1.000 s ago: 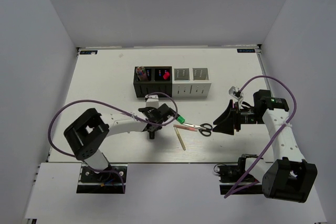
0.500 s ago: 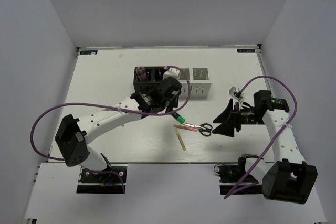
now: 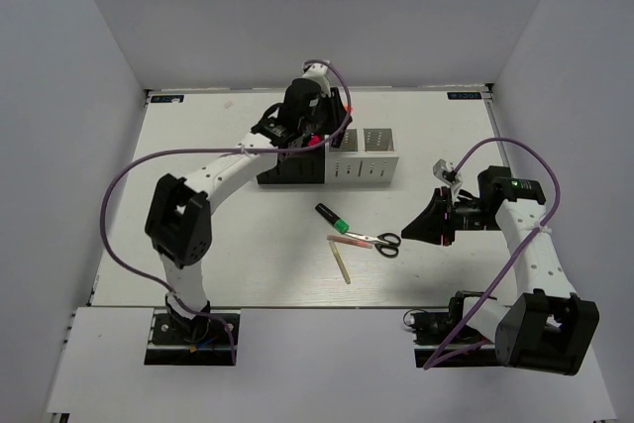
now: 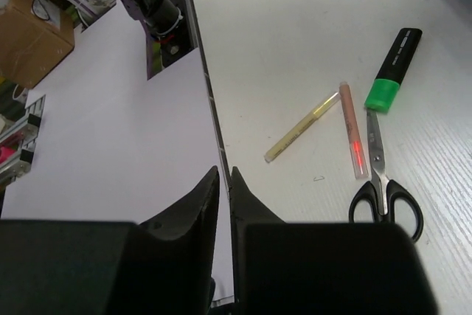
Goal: Sort the stationery into containers
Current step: Place the pen in the storage box.
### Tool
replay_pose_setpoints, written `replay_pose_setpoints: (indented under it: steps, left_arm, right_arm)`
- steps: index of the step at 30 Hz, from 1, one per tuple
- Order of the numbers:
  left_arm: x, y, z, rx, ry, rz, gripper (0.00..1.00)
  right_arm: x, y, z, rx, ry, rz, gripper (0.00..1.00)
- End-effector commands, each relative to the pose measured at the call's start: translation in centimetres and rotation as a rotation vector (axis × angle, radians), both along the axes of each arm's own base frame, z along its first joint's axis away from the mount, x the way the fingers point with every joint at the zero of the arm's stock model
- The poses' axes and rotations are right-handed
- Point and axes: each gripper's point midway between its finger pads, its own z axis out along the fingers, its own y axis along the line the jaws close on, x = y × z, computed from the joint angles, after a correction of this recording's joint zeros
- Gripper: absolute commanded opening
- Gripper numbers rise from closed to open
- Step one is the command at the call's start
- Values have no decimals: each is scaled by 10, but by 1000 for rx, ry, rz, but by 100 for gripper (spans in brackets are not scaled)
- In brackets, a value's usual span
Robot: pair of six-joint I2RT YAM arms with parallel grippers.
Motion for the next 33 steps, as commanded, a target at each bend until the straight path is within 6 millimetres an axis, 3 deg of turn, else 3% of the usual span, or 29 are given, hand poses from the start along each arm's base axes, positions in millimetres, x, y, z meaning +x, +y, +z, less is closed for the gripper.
replay_pose_setpoints:
  steps: [1,3,4,6,11,15,18,19,20,25,33]
  left_arm:
    - [15,-24,41,-171,-54,-102,0]
    - [23,-27,41,-205,-50,-110,0]
    - [25,-23,30,-202,-22,-97,0]
    - [27,-23,41,-235,-65,-103,0]
    - [33,9,34,-232,-73,-47,0]
    - [41,46,30,-232,-79,17,0]
    - [39,60,16,-192,-64,30,0]
    - [38,67,4,-173,-45,40,0]
    - [37,70,5,-171,-54,43,0]
    - [39,80,-10,-153,-32,55,0]
    - [44,75,-25,-137,-10,36,0]
  right_arm:
    - [-10,3,16,40,43,6,13]
    - [-11,3,16,41,46,8,15]
    - [-11,3,15,37,41,9,15]
    - [-11,3,15,39,42,9,16]
    - [-12,4,15,41,46,10,22]
    - [-11,3,15,42,39,11,31]
    - [-12,3,15,39,42,12,37]
    - [-11,3,15,40,36,13,37]
    - [-12,3,15,40,38,13,38]
    - [-12,4,15,41,41,16,41]
    - [-11,3,15,40,41,16,44]
